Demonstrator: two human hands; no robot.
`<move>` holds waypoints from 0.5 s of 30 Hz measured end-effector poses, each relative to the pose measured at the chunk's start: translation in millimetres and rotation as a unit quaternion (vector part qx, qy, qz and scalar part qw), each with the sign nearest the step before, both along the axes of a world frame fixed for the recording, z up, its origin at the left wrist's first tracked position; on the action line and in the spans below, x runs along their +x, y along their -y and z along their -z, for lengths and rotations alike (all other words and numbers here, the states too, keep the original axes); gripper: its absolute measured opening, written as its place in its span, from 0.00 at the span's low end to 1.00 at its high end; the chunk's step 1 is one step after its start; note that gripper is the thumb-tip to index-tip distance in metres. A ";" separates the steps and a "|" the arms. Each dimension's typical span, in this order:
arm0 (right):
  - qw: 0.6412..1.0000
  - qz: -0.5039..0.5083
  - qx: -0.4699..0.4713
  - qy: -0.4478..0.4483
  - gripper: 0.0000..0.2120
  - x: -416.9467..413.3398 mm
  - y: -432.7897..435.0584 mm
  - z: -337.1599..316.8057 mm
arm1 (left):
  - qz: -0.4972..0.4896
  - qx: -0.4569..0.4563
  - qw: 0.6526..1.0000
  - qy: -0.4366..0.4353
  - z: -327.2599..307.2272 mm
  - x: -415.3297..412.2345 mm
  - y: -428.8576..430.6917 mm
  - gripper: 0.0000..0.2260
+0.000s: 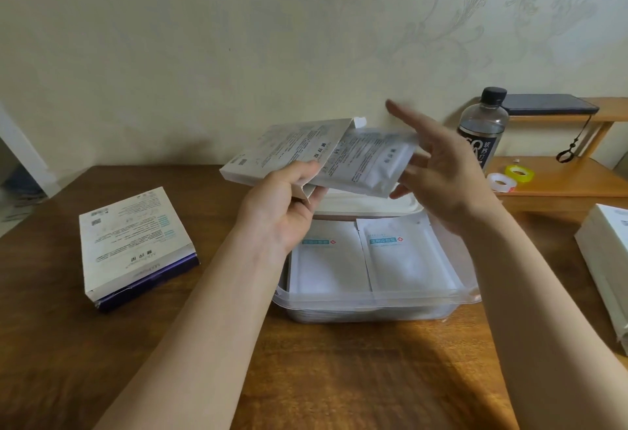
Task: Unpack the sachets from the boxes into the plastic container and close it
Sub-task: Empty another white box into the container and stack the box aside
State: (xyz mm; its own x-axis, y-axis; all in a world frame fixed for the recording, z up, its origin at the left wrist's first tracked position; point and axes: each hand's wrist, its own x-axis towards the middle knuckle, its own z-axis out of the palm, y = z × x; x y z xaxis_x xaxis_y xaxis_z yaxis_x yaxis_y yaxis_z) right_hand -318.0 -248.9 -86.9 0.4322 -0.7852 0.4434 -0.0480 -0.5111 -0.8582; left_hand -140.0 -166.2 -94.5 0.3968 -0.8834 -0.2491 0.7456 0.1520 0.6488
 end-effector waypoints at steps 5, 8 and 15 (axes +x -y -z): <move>0.996 0.017 -0.076 0.053 0.14 -3.4 0.9 -4.0 | -0.018 0.003 1.000 -0.014 -0.2 9.0 1.5 0.08; 0.988 -0.014 0.012 0.153 0.06 -9.7 -2.2 -11.6 | -0.058 -0.033 0.997 -0.028 1.0 19.3 2.6 0.15; 0.977 -0.026 0.193 0.087 0.02 -1.4 -1.4 -4.7 | -0.102 -0.050 0.993 -0.016 -0.4 21.2 -0.8 0.13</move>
